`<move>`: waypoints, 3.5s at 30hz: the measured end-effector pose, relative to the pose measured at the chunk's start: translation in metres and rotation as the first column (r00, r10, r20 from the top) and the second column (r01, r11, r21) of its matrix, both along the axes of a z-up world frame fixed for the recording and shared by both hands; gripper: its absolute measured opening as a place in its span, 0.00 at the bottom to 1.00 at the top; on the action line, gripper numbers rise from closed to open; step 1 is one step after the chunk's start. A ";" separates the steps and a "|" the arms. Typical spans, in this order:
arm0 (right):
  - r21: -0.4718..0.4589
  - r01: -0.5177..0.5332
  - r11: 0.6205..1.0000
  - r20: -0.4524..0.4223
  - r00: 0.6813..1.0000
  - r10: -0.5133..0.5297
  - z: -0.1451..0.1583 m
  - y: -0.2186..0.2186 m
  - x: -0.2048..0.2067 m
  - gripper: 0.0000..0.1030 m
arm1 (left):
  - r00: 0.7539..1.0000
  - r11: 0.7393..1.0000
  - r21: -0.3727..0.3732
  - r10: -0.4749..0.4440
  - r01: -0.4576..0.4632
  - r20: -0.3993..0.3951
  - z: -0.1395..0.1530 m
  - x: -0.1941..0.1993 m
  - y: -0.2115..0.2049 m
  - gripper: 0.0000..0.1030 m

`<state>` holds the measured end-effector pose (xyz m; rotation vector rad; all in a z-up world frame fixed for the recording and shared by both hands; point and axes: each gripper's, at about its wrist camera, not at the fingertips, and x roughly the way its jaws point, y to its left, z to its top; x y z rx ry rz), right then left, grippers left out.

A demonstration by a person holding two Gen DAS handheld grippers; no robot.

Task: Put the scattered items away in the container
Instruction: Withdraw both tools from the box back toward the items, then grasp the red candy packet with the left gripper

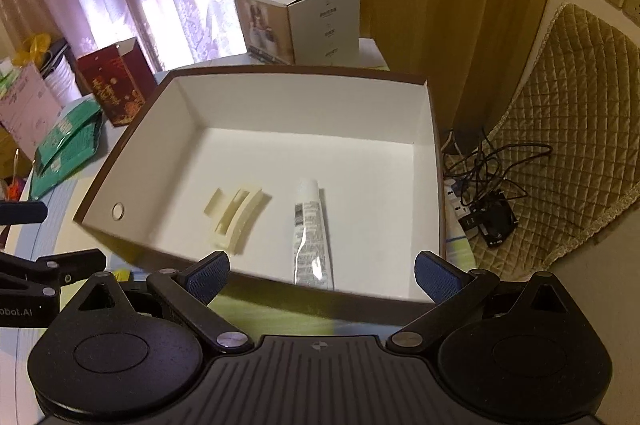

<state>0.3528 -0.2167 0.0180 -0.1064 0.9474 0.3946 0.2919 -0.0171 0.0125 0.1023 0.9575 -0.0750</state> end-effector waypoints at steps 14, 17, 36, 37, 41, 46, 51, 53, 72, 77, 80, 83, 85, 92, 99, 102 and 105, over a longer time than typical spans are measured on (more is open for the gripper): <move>0.082 -0.025 0.996 0.119 0.993 0.015 0.021 -0.009 -0.053 1.00 | 0.997 0.998 -0.036 0.046 -0.045 0.054 0.016 -0.055 0.028 0.86; 0.089 -0.043 0.995 0.138 0.990 0.031 0.019 -0.010 -0.063 1.00 | 0.996 0.998 -0.036 0.053 -0.051 0.069 0.017 -0.067 0.034 0.86; 0.092 -0.017 0.996 0.125 0.992 0.006 -0.003 -0.034 -0.097 1.00 | 0.995 0.990 -0.120 0.086 -0.079 0.056 -0.009 -0.130 0.078 0.81; 0.100 -0.011 0.995 0.109 0.994 0.000 -0.006 -0.035 -0.098 1.00 | 0.996 0.990 -0.123 0.080 -0.073 0.051 -0.011 -0.131 0.078 0.80; 0.121 -0.003 0.993 0.066 0.998 -0.005 -0.016 -0.039 -0.103 1.00 | 0.999 0.989 -0.142 0.040 -0.035 0.033 -0.019 -0.139 0.079 0.74; 0.123 -0.029 0.992 0.021 0.999 0.026 -0.031 -0.039 -0.111 1.00 | 1.000 0.990 -0.140 -0.014 0.016 0.014 -0.034 -0.148 0.077 0.67; 0.118 -0.052 0.992 -0.032 0.998 0.056 -0.048 -0.040 -0.115 1.00 | 0.999 0.986 -0.164 -0.022 0.015 -0.039 -0.055 -0.153 0.074 0.64; 0.109 -0.057 0.992 -0.050 0.997 0.063 -0.054 -0.042 -0.118 1.00 | 0.998 0.983 -0.182 -0.016 0.004 -0.063 -0.063 -0.154 0.071 0.63; 0.081 0.027 0.996 -0.177 0.984 -0.012 -0.086 -0.078 -0.112 1.00 | 0.697 0.649 0.273 -0.705 0.710 -0.136 -0.115 -0.167 0.005 0.54; 0.078 0.070 0.994 -0.196 0.979 -0.054 -0.090 -0.087 -0.114 1.00 | 0.549 0.477 0.328 -0.817 0.815 -0.177 -0.127 -0.167 -0.011 0.53; 0.079 0.100 0.992 -0.214 0.973 -0.081 -0.093 -0.093 -0.115 1.00 | 0.510 0.440 0.308 -0.835 0.844 -0.205 -0.135 -0.161 -0.015 0.47; 0.076 0.116 0.990 -0.225 0.970 -0.096 -0.095 -0.095 -0.116 1.00 | 0.511 0.451 0.264 -0.825 0.853 -0.243 -0.142 -0.154 -0.014 0.32; 0.073 0.121 0.990 -0.230 0.968 -0.101 -0.097 -0.096 -0.117 1.00 | 0.528 0.485 0.214 -0.808 0.848 -0.260 -0.140 -0.152 -0.009 0.24; 0.080 0.104 0.991 -0.240 0.967 -0.082 -0.099 -0.087 -0.115 1.00 | 0.688 0.689 0.092 -0.685 0.719 -0.242 -0.138 -0.151 0.017 0.24; 0.136 -0.022 0.990 -0.212 0.976 0.050 -0.097 -0.051 -0.114 1.00 | 0.824 0.837 0.036 -0.529 0.547 -0.203 -0.132 -0.151 0.028 0.20; 0.170 -0.080 0.982 -0.191 0.975 0.112 -0.097 -0.033 -0.115 1.00 | 0.875 0.889 0.022 -0.445 0.457 -0.189 -0.122 -0.149 0.038 0.20; 0.214 -0.144 0.966 -0.184 0.965 0.184 -0.100 -0.015 -0.116 0.71 | 0.914 0.928 -0.005 -0.368 0.372 -0.170 -0.113 -0.148 0.049 0.20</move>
